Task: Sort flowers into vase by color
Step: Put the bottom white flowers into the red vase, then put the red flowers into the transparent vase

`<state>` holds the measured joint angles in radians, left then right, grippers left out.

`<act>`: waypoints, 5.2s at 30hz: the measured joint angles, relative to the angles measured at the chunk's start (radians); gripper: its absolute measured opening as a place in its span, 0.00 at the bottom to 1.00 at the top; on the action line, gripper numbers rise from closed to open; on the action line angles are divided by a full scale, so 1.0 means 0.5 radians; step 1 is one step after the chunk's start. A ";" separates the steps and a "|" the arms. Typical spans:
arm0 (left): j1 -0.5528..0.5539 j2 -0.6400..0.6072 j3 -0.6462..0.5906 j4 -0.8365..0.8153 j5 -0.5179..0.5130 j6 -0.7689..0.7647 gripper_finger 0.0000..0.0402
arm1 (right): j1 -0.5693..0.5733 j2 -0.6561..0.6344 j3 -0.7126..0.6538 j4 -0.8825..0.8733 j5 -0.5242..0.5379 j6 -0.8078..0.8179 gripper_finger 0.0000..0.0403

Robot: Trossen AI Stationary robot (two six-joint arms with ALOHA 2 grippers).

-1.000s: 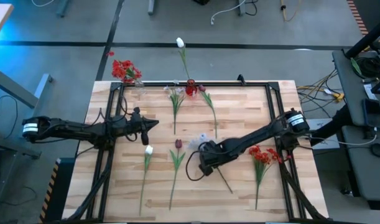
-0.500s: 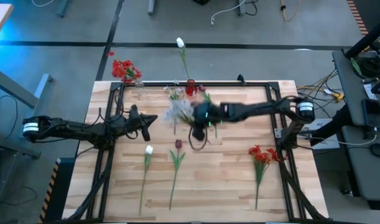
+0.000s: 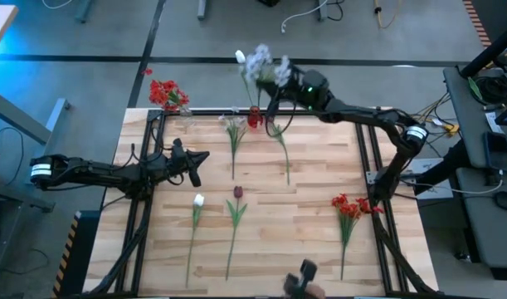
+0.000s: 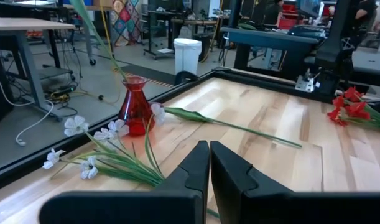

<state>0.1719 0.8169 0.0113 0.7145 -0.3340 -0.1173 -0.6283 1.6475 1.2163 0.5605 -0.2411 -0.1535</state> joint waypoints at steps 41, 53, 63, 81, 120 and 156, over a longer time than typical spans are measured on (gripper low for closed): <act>0.000 0.003 0.002 0.002 -0.098 -0.001 0.00 | -0.131 0.532 -0.001 0.513 -0.156 0.249 0.03; 0.000 0.003 0.002 -0.007 -0.096 -0.001 0.00 | -0.126 0.570 -0.002 0.443 -0.126 0.298 0.31; 0.000 0.003 0.002 -0.007 -0.095 -0.002 0.00 | -0.126 0.518 -0.003 0.249 -0.128 0.362 0.46; -0.001 0.003 0.003 -0.044 -0.084 0.002 0.00 | 0.021 0.080 -0.005 -0.830 -0.036 0.215 0.45; 0.000 0.259 0.013 -0.116 0.025 -0.098 0.00 | 2.448 -0.835 -0.916 -2.831 0.345 4.444 0.45; 0.000 0.403 0.035 -0.110 0.061 -0.173 0.00 | 2.472 -0.559 -1.074 -2.658 0.076 4.926 0.07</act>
<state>0.1719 1.0183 0.0286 0.6596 -0.3034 -0.2039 0.6078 1.3678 0.6793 -0.7684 -0.2029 2.3094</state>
